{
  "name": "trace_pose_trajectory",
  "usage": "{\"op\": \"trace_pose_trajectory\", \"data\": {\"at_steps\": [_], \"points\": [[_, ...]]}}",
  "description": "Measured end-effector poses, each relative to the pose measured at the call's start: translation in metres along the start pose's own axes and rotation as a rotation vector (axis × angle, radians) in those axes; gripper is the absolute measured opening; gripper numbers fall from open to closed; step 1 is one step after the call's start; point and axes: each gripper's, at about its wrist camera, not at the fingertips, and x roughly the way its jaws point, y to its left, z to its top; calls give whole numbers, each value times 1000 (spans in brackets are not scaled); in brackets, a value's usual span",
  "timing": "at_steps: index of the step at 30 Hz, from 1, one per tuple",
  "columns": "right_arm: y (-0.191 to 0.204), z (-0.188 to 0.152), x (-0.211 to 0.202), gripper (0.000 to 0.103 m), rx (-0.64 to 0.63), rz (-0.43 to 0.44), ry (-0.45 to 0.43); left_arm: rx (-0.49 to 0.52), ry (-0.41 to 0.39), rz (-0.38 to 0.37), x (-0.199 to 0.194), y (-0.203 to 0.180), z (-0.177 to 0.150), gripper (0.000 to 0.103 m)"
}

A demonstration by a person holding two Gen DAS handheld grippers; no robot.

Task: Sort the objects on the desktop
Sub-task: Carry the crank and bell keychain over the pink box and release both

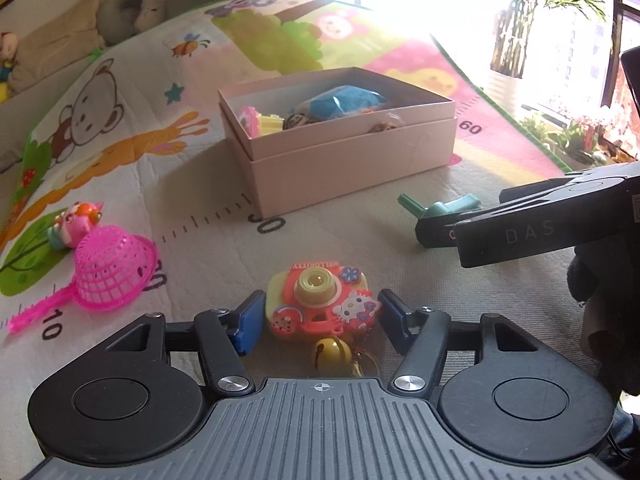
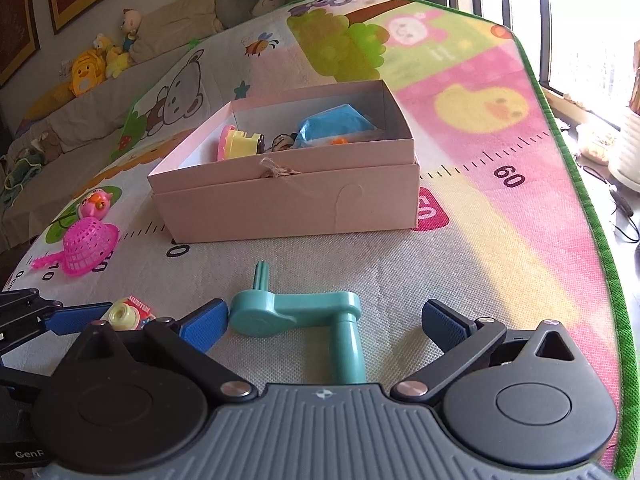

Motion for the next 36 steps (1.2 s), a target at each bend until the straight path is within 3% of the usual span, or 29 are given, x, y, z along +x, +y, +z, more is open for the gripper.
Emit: {"op": "trace_pose_trajectory", "data": {"at_steps": [5,13,16,20,24,27,31,33,36], "points": [[16,-3,1,100,-83,-12,10,-38,8,36,-1,13,-2,70],[24,-4,-2,71,-136,-40,16,-65,14,23,6,16,2,78],[24,-5,-5,71,-150,-32,27,-48,12,16,3,12,1,66],[22,-6,-13,70,-155,-1,51,-22,12,21,-7,8,-1,66],[22,-4,-35,70,-191,58,62,-41,-13,-31,-32,14,7,66],[20,13,-68,70,-232,76,-15,-45,-118,-40,-62,22,39,66],[4,65,-123,70,-182,74,-218,35,-306,11,-92,23,97,66],[-2,87,-145,70,-171,63,-322,58,-354,29,-89,21,126,66],[-6,109,-161,70,-169,39,-427,40,-361,17,-63,18,165,66]]}}
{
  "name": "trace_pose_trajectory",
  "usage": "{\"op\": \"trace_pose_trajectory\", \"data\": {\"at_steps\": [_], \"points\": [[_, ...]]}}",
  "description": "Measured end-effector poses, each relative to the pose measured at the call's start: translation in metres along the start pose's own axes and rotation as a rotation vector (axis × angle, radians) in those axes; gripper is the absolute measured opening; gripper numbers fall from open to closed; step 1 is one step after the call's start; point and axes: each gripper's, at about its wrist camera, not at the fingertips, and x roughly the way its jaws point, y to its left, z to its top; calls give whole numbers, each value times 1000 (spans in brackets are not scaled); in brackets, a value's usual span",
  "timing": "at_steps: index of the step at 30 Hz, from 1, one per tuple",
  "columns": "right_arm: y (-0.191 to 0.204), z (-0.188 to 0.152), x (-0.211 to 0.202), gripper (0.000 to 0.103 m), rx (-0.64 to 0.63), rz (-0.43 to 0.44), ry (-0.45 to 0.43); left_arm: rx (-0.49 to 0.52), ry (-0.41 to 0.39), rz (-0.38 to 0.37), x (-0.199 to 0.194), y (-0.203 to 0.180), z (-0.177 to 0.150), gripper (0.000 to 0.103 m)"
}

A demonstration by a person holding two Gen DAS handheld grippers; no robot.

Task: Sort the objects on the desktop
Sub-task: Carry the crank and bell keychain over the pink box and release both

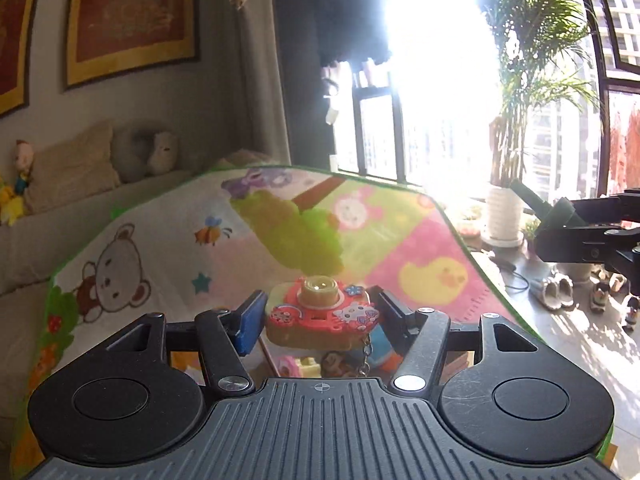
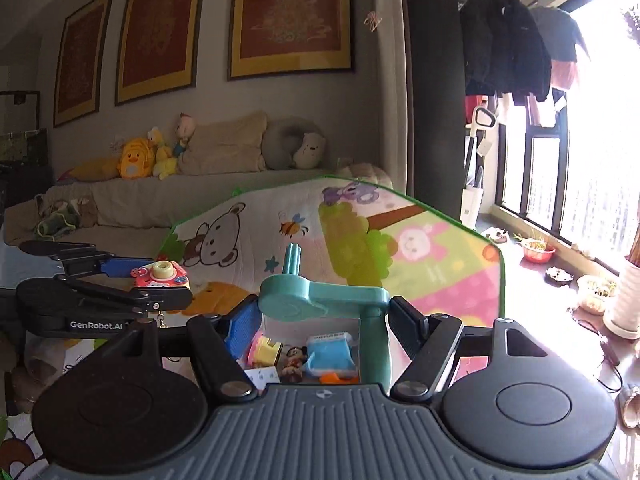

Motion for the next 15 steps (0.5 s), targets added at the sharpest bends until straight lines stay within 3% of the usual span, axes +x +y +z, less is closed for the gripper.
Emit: {"op": "trace_pose_trajectory", "data": {"at_steps": [1,3,4,6,11,15], "points": [[-3,4,1,70,-2,-4,-18,-19,4,1,15,0,6,66],[-6,9,7,70,-5,-16,-31,-49,25,2,41,1,10,77],[-8,10,11,70,-2,-24,-28,-62,35,7,48,3,7,84],[-13,8,20,70,6,-38,-9,-92,59,4,52,9,-5,88],[-27,-1,45,70,41,-43,50,-131,174,25,36,21,-63,96],[-31,-6,86,70,101,24,145,-105,279,54,17,19,-115,97]]}}
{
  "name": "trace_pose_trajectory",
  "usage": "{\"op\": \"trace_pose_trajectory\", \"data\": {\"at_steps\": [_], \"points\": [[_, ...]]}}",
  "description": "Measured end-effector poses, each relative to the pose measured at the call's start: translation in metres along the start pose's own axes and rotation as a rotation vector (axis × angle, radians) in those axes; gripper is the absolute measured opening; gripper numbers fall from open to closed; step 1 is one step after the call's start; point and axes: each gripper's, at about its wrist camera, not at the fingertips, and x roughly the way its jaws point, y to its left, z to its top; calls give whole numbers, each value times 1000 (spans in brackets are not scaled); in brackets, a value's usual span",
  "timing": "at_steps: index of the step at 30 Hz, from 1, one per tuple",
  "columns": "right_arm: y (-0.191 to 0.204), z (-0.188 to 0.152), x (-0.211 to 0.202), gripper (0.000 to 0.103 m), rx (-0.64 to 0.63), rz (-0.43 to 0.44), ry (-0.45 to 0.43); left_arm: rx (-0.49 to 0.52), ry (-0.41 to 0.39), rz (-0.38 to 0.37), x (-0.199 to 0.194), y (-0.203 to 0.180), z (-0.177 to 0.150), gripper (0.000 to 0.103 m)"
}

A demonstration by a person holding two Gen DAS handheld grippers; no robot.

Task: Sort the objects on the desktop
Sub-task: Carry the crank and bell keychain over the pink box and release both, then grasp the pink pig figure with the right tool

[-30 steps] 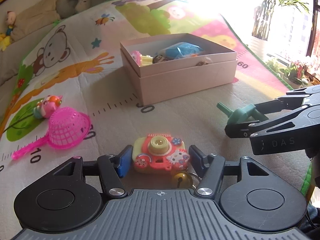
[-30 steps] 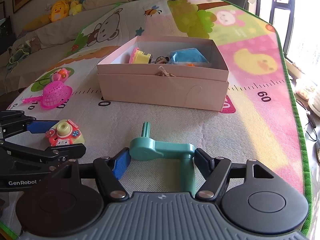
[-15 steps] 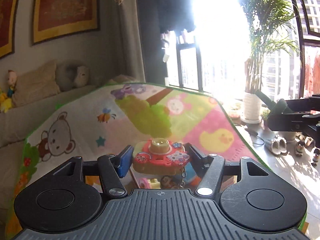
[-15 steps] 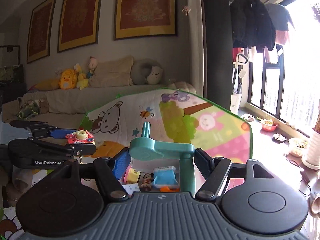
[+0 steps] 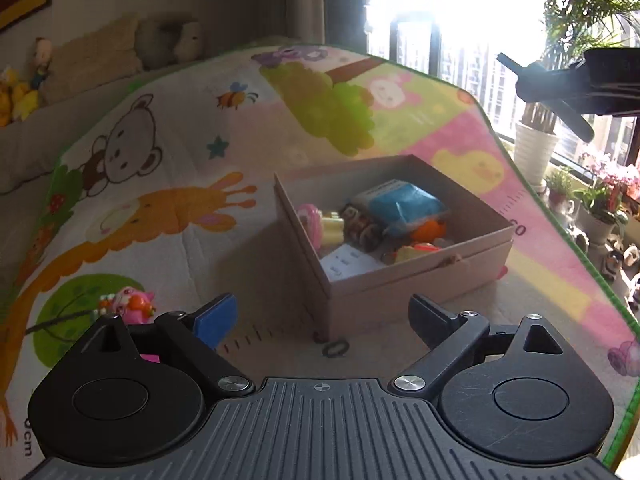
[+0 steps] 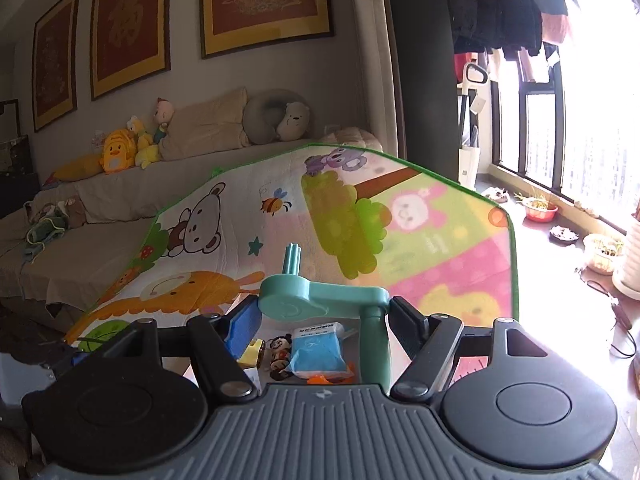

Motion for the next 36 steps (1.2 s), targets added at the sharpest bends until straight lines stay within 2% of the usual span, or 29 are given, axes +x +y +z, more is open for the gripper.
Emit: {"op": "trace_pose_trajectory", "data": {"at_steps": [5,10,13,15,18,21,24,27,29,34,36], "points": [[9,-5,70,70,40,41,133,33,73,13,-8,-2,-48,100],[11,-20,127,71,68,20,259,21,93,23,-14,9,-67,101],[4,-24,136,74,111,7,294,11,81,58,-22,21,-75,101],[2,-22,130,79,131,4,279,-11,78,79,-25,31,-78,101],[12,-15,117,79,97,-3,244,-49,63,108,-30,45,-80,102],[46,-11,107,81,7,52,226,-96,46,170,-33,65,-77,102],[95,-13,106,85,-89,163,235,-125,41,235,-34,88,-74,102],[150,-21,124,87,-163,280,296,-135,30,283,-35,109,-71,102],[186,-30,146,87,-196,331,355,-142,21,286,-36,120,-71,103],[260,-50,206,87,-270,382,451,-162,32,290,-31,139,-72,103],[281,-59,228,87,-310,355,457,-147,37,288,-26,142,-73,103]]}}
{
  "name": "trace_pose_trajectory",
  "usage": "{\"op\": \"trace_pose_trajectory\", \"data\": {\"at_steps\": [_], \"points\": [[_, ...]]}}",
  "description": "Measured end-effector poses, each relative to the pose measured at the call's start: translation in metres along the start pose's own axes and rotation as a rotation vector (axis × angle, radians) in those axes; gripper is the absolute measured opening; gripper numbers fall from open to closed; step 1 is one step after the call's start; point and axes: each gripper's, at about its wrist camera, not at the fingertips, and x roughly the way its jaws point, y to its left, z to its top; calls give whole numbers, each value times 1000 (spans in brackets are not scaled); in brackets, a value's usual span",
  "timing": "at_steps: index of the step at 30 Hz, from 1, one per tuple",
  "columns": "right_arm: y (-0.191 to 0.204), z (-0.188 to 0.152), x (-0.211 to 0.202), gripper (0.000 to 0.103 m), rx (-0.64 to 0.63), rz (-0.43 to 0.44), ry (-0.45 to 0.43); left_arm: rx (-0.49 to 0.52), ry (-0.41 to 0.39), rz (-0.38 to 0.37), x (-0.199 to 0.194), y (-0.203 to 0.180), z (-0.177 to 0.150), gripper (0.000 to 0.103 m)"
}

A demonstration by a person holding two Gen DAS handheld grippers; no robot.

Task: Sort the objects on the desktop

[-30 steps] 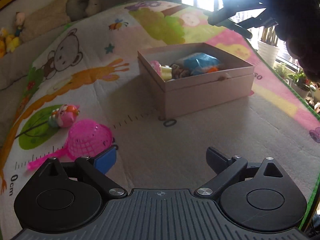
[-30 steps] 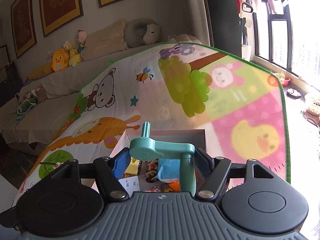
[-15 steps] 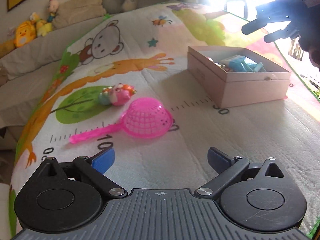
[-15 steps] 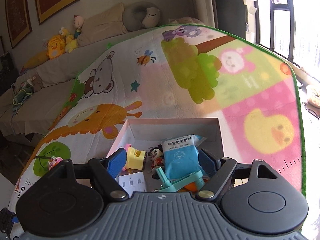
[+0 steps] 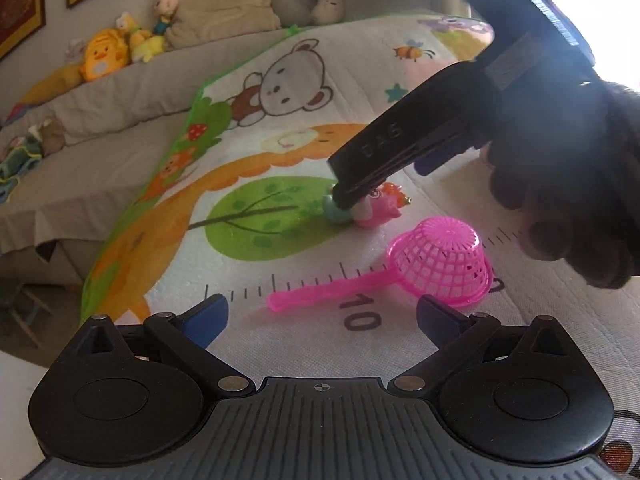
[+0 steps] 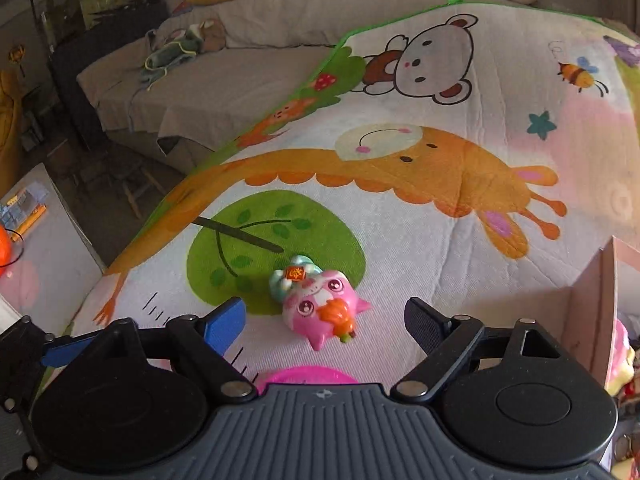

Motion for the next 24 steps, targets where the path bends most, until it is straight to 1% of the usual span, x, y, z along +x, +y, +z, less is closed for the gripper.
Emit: {"op": "trace_pose_trajectory", "data": {"at_steps": [2,4,5,8,11,13,16,19,22,23,24], "points": [[5,4,22,85,-8,-20,25,8,9,-2,5,1,1,103],[6,4,31,58,-18,-17,49,9,13,-7,8,2,3,103],[6,2,32,55,-22,-7,64,13,13,-9,8,2,3,103],[2,-12,20,54,-46,13,67,39,17,-34,14,-1,5,103],[-2,-26,1,51,-61,-6,54,55,38,-63,23,-5,6,103],[-8,-32,-22,50,-36,-6,14,56,59,-112,26,-10,6,103],[-22,-44,-72,50,10,10,-81,43,82,-225,23,-19,4,103],[-32,-67,-119,51,19,-14,-157,56,98,-328,13,-36,-2,103],[-46,-103,-156,51,40,-58,-173,96,103,-407,0,-55,-9,103],[-50,-115,-164,51,45,-78,-167,106,94,-415,-5,-58,-10,103],[-54,-126,-170,51,52,-102,-162,114,77,-404,-9,-61,-10,103]]}}
